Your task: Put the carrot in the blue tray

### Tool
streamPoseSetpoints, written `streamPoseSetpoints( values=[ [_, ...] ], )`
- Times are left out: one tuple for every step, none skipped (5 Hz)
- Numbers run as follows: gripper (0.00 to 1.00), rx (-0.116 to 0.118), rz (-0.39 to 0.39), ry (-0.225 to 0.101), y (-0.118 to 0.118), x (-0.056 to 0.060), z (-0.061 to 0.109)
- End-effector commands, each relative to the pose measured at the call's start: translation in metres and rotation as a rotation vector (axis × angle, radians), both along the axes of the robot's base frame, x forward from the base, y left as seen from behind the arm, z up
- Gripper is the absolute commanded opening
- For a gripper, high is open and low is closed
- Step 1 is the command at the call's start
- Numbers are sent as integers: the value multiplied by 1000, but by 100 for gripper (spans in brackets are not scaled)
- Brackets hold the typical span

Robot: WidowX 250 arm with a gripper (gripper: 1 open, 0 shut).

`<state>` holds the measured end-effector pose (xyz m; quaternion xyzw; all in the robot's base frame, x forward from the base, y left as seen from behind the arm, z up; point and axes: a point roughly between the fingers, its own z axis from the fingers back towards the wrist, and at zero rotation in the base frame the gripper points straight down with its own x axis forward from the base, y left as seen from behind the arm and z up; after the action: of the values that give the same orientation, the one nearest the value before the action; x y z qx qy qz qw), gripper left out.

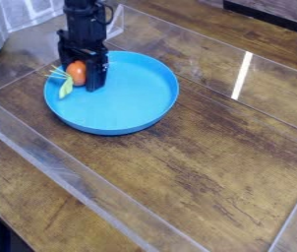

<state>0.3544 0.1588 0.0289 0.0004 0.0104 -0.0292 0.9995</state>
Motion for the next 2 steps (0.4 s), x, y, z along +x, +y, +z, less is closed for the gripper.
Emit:
streamPoseSetpoints(
  values=[
    [100,42,24,-97,16,7,41],
    [100,43,22,-103,16,8,46]
  ],
)
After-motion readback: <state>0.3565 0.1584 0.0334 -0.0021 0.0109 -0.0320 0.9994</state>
